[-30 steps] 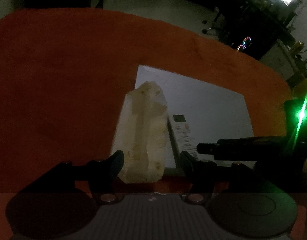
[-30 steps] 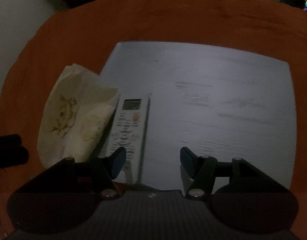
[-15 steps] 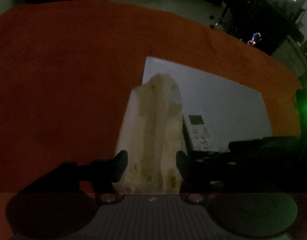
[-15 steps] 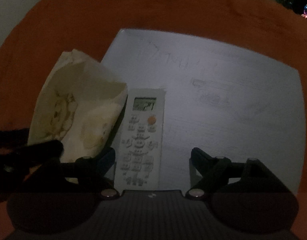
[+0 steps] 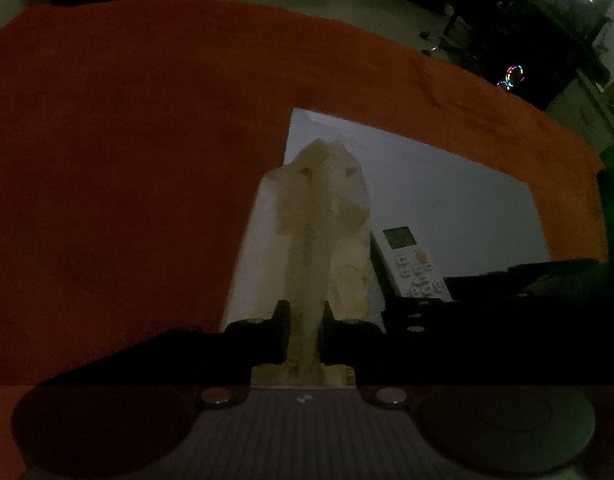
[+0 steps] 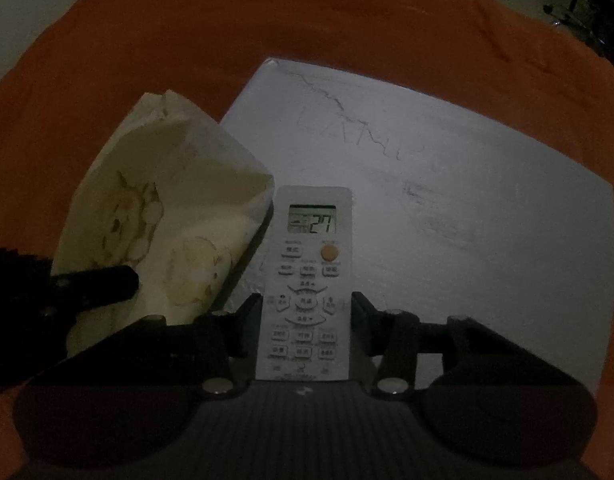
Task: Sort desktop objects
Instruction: 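Lift the paper bag with the left tool while the right tool lifts the white remote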
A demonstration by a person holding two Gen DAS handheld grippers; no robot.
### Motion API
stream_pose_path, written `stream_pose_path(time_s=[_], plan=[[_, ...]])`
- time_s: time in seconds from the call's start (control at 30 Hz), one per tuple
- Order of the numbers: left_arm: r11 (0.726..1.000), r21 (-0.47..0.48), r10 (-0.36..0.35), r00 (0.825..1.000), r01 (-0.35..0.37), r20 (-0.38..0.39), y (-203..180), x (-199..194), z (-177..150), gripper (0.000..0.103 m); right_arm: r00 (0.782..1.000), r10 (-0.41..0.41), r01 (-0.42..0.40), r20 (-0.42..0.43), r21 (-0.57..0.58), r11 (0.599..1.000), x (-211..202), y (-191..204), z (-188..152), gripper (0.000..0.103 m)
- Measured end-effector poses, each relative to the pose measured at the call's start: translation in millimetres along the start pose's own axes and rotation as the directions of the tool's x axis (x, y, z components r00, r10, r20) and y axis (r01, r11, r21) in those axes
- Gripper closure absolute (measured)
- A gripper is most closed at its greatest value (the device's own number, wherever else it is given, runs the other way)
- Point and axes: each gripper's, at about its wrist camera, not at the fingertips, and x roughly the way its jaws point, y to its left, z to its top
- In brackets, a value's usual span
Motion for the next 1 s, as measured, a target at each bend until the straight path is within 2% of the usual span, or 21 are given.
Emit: stream_pose_path(time_s=[0.17, 0.43, 0.63, 0.67, 0.73, 0.77, 0.9, 0.93, 1.0], plan=[[1.0, 0.021, -0.007, 1.0, 0.007, 0.022, -4, -6, 0, 0.096, 0.999, -0.012, 0.012, 0.037, 0.0, 1.0, -9, -7, -9, 0.054], [1.0, -0.005, -0.027, 0.998, 0.027, 0.065, 0, -24, 5, 0.097, 0.998, 0.023, -0.025, 0.057, 0.023, 0.999, -25, -22, -13, 0.054], [1.0, 0.018, 0.005, 0.998, -0.006, 0.07, -4, -24, 8, 0.096, 0.998, 0.014, -0.016, 0.068, 0.032, 0.999, -28, -26, -12, 0.054], [1.0, 0.018, 0.009, 0.999, -0.01, 0.05, -4, -19, 9, 0.086, 0.998, 0.017, -0.02, 0.065, 0.04, 0.999, -27, -27, -12, 0.054], [1.0, 0.005, 0.008, 1.0, -0.008, 0.009, -3, -9, 11, 0.036, 0.998, 0.025, -0.028, 0.051, 0.05, 0.998, -23, -26, -11, 0.054], [1.0, -0.003, 0.017, 1.0, -0.017, 0.005, -4, -5, 12, 0.0, 0.999, 0.028, -0.03, 0.044, 0.053, 0.998, -21, -26, -10, 0.054], [0.988, 0.083, 0.126, 0.992, -0.128, 0.021, -18, 11, 16, 0.0, 0.999, 0.025, -0.026, 0.029, 0.05, 0.998, -21, -26, -14, 0.054], [0.981, 0.134, 0.142, 0.99, -0.143, 0.014, -23, 15, 16, 0.001, 0.999, 0.026, -0.027, 0.028, 0.053, 0.998, -20, -27, -14, 0.054], [0.952, 0.228, 0.198, 0.979, -0.204, 0.049, -33, 18, 13, 0.001, 0.999, 0.025, -0.027, 0.025, 0.057, 0.998, -18, -29, -14, 0.054]])
